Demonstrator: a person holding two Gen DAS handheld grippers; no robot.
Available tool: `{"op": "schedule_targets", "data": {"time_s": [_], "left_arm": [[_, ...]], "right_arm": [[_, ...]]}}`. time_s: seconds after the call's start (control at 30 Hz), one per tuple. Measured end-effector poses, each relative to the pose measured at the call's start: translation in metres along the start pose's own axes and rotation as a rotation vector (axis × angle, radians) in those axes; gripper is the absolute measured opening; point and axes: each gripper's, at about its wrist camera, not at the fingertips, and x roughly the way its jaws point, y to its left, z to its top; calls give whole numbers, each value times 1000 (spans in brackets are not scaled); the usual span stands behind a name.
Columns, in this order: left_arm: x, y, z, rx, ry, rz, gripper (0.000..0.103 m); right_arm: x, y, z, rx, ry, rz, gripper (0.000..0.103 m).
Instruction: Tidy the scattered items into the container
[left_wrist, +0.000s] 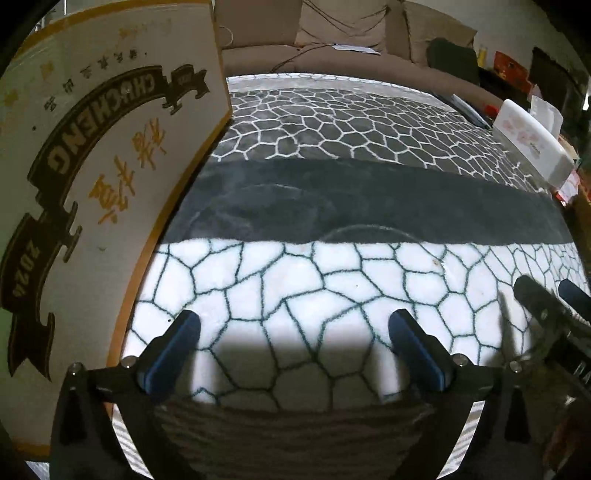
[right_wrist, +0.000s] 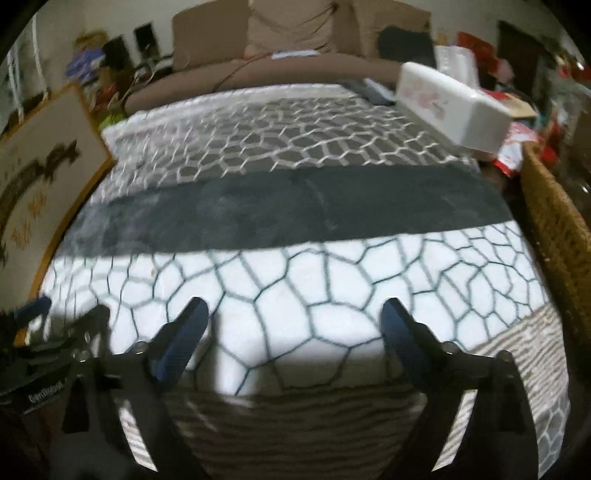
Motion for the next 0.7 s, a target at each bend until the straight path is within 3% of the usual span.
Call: {"op": "schedule_targets", "data": {"time_s": [0.13, 0.4, 0.7], "left_arm": [[-3, -5, 1, 11, 11, -39, 103], [-21, -18, 1, 67, -79, -32, 103], [-2, -19, -5, 35, -21, -15, 103]], "right_arm": [[-3, -9, 5, 16, -6, -4, 96], [-3, -7, 5, -32, -6, -15, 97], [13, -8, -3, -41, 56, -21, 102]]}}
